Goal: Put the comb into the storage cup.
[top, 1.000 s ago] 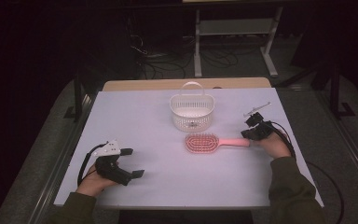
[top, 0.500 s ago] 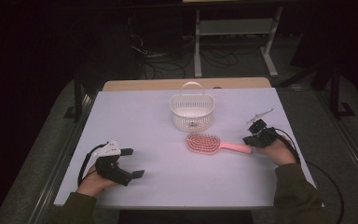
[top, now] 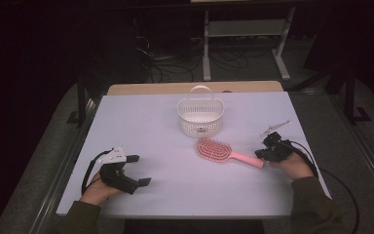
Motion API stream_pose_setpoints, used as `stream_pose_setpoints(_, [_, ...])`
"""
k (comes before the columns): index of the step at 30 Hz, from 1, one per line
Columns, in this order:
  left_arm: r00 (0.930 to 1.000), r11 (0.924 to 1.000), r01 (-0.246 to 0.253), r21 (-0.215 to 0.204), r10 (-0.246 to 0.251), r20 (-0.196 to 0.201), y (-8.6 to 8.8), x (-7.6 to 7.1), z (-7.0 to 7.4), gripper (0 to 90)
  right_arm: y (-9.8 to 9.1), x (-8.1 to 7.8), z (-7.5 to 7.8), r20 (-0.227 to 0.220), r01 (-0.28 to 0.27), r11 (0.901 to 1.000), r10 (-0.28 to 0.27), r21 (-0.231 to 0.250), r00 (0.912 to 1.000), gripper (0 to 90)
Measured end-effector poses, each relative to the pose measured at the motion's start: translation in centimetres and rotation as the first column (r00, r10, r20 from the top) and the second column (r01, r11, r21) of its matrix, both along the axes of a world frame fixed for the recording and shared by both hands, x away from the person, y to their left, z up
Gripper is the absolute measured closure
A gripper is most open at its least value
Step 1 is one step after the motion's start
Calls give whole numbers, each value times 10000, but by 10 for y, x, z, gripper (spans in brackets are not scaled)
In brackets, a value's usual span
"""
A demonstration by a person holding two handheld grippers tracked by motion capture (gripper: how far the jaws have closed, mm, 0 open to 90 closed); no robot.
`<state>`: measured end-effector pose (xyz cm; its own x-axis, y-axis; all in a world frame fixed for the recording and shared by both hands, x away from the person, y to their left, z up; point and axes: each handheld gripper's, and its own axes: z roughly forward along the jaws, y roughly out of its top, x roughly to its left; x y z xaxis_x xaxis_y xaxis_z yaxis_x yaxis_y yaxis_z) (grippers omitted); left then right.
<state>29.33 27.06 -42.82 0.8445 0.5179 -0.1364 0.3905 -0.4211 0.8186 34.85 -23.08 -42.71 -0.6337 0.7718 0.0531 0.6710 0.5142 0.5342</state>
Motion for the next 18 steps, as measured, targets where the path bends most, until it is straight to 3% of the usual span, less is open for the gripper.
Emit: stream_pose_setpoints(18, [10000,10000,11,22,-11,7,0,0,0,4,3,-21,1,-107,-491,9986,494,219,9987,893])
